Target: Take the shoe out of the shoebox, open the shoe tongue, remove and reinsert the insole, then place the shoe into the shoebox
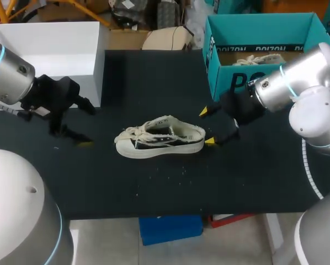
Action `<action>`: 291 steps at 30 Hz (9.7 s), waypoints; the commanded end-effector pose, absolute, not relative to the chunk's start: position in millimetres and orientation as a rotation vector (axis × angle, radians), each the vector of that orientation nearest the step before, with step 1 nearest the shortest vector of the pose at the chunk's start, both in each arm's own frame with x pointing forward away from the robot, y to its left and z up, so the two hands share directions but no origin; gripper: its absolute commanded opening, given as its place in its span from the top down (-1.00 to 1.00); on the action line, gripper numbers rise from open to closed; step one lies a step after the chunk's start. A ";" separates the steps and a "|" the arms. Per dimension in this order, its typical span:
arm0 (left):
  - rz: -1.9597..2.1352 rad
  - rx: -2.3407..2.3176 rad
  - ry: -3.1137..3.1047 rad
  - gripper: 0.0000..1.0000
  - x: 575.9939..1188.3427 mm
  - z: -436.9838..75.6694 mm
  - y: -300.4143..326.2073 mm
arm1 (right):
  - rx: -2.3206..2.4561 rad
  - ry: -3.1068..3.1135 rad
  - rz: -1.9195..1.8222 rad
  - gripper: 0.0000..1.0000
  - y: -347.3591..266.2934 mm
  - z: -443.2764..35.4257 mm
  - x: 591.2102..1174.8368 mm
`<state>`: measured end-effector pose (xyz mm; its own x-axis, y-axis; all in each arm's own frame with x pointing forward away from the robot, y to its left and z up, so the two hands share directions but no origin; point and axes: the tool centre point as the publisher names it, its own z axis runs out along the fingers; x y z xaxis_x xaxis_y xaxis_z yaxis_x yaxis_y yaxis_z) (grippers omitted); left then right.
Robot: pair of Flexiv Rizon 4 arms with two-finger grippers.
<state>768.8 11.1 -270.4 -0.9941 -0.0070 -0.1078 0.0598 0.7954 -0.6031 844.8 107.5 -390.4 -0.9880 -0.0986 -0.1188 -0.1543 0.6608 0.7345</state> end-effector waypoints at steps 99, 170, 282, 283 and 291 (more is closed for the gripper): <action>-0.972 0.043 2.873 -1.00 768.5 -272.1 10.8 | -0.047 2.754 1.397 1.00 152.4 -441.5 848.7; 0.514 -1.744 2.667 -1.00 801.9 -302.2 -121.9 | -0.047 2.754 1.397 1.00 152.4 -441.5 848.7; 0.416 -1.895 1.916 1.00 809.3 -320.0 -124.7 | -0.047 2.754 1.397 1.00 152.4 -441.5 848.7; 0.414 -1.897 1.906 1.00 808.2 -319.1 -121.5 | -0.047 2.754 1.397 1.00 152.4 -441.5 848.7; 0.413 -1.911 1.840 1.00 799.2 -316.3 -97.3 | -0.047 2.754 1.397 1.00 152.4 -441.5 848.7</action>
